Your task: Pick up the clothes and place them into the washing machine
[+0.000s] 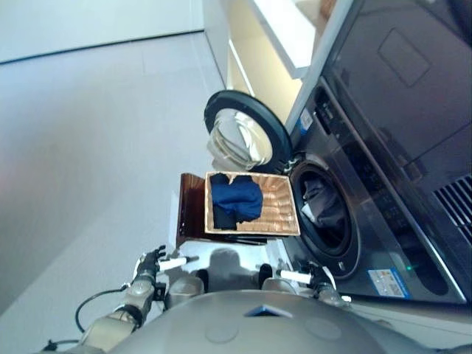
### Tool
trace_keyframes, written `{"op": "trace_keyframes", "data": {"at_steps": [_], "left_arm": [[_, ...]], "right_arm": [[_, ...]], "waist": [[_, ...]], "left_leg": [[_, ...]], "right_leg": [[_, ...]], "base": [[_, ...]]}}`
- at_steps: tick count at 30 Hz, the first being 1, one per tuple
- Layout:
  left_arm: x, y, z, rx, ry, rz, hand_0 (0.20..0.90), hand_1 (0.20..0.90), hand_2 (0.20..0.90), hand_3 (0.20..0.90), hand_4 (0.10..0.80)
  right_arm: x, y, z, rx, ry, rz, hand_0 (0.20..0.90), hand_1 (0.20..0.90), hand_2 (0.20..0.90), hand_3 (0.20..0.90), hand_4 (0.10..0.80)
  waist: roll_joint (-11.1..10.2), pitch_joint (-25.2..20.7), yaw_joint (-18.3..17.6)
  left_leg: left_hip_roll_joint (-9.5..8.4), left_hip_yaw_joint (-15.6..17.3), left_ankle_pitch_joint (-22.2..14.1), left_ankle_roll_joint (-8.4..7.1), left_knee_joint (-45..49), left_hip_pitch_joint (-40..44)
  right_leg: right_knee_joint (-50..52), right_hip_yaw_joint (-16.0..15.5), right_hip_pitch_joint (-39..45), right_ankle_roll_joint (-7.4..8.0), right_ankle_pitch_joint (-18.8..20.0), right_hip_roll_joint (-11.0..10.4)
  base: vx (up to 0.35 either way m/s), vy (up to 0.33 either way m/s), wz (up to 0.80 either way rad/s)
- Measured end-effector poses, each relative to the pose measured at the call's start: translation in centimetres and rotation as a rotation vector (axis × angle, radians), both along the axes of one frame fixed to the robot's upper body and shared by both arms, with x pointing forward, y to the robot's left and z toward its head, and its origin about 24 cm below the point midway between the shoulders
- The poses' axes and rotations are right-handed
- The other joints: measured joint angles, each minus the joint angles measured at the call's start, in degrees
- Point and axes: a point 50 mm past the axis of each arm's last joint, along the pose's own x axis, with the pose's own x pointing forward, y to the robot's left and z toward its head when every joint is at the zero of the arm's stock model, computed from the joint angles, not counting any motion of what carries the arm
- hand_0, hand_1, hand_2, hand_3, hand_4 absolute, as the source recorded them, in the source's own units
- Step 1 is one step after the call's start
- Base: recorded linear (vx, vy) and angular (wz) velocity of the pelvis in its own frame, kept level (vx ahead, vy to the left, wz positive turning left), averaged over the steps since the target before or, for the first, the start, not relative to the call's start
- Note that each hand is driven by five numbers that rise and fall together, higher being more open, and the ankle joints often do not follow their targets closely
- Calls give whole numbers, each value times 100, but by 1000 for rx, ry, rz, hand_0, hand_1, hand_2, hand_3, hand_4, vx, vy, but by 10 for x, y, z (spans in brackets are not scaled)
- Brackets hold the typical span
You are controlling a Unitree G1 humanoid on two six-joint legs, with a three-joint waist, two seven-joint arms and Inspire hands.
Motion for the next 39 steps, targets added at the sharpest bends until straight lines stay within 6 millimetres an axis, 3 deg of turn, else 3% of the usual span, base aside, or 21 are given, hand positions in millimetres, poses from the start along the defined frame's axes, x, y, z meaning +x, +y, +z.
{"op": "trace_keyframes", "data": {"at_steps": [5, 17, 20, 22, 24, 25, 27, 32, 35, 36, 39], "left_arm": [[-8, -2, -2, -10, 26, -28, 900, 900, 900, 900, 800], [-6, -1, -1, -3, 24, -44, 900, 900, 900, 900, 800], [0, 0, 0, 5, 13, -49, 900, 900, 900, 900, 800], [5, 4, 2, 17, 5, -52, 900, 900, 900, 900, 800], [9, 11, 4, 36, -1, -51, 900, 900, 900, 900, 800], [10, 17, 5, 54, 0, -49, 900, 900, 900, 900, 800], [10, 21, 7, 69, -2, -49, 900, 900, 900, 900, 800], [25, 11, 7, 62, -42, -46, 900, 900, 900, 900, 800], [27, 4, 6, 49, -48, -45, 900, 900, 900, 900, 800], [34, 5, 7, 51, -64, -53, 900, 900, 900, 900, 800], [33, 7, 8, 54, -65, -33, 900, 900, 900, 900, 800]], "right_arm": [[-7, -1, -1, -21, 43, 76, 900, 900, 900, 900, 800], [5, 0, 0, -52, 35, 142, 900, 900, 900, 900, 800], [12, 1, 1, -56, 21, 149, 900, 900, 900, 900, 800], [22, 2, 2, -58, -4, 162, 900, 900, 900, 900, 800], [40, 7, 4, -66, -41, 213, 900, 900, 900, 900, 800], [47, 14, 5, -58, -61, 246, 900, 900, 900, 900, 800], [49, 19, 4, -48, -71, 259, 900, 900, 900, 900, 800], [47, 17, 4, -55, -65, 261, 900, 900, 900, 900, 800], [43, 17, 4, -57, -53, 279, 900, 900, 900, 900, 800], [44, 18, 4, -54, -59, 285, 900, 900, 900, 900, 800], [49, 17, 5, -71, -64, 313, 900, 900, 900, 900, 800]], "waist": [[16, -146, 16], [-48, 7, 12], [-100, 180, -2], [-182, 344, -11], [-259, 522, 9], [-293, 582, -50], [-292, 589, -131], [-107, 485, -155], [-93, 450, -146], [-187, 516, -153], [-225, 566, 46]], "left_leg": [[6, 28, 25, -26, -241, 272], [-34, 27, 21, -26, -285, 446], [-71, 45, -47, 74, -192, 451], [-145, 55, -86, 128, -85, 452], [-163, 120, -144, 155, 1, 438], [-148, 41, -137, 161, -16, 457], [-43, -61, -124, 134, -30, 457], [145, -395, -55, -69, -24, 373], [169, -462, -147, -213, 399, 247], [111, -517, -244, -350, 1020, -22], [115, -659, -264, -395, 1829, -314]], "right_leg": [[-161, 1, 242, 12, 15, 5], [-137, -2, 383, 4, -23, 12], [273, 12, 240, 53, -218, -67], [745, 38, 69, 120, -339, -134], [1179, 1, -201, 92, -428, -154], [1230, 146, -209, 106, -646, -22], [1259, 332, -276, -87, -816, 244], [799, 483, 69, -169, -652, 591], [640, 409, 318, -241, -660, 632], [654, 450, 345, -296, -695, 603], [677, 554, 462, -526, -841, 642]], "base": [[32, -6, -2], [18, 39, 0], [-61, 103, 3], [-29, 72, -6], [70, 41, -33], [95, 24, -24], [58, -25, 1], [128, -118, 33], [78, -123, 41], [4, -63, 39], [23, -4, 5]]}}
